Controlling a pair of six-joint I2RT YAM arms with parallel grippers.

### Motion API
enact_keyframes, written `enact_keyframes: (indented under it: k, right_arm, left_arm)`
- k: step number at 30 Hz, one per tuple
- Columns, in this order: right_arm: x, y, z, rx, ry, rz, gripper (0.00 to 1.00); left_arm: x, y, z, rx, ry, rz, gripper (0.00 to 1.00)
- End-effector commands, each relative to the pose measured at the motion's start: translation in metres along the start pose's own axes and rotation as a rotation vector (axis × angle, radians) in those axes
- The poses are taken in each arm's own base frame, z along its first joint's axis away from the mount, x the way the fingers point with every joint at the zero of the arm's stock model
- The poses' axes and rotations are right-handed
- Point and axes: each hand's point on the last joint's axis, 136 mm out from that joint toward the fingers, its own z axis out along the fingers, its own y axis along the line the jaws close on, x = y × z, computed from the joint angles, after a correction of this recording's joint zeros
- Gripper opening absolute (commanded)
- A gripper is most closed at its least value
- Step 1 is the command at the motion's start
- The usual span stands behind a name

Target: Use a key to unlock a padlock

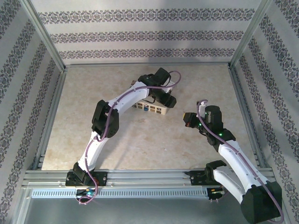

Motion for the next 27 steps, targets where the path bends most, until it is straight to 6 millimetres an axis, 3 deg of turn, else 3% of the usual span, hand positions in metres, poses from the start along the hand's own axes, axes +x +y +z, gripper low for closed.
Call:
enact_keyframes:
  k: [1,20,27]
  right_arm:
    - [0.001,-0.004,-0.003,0.010,-0.007,0.023,0.00]
    - [0.004,-0.011,-0.001,0.027,0.000,0.036,0.00]
    - [0.003,-0.008,0.002,0.010,0.018,0.047,0.00]
  left_arm:
    - [0.015,-0.005,0.004,-0.007,0.068,0.019,0.76]
    - [0.050,-0.030,-0.006,0.078,0.065,-0.021,0.77]
    - [0.044,-0.036,-0.015,0.093,0.023,-0.014,0.77]
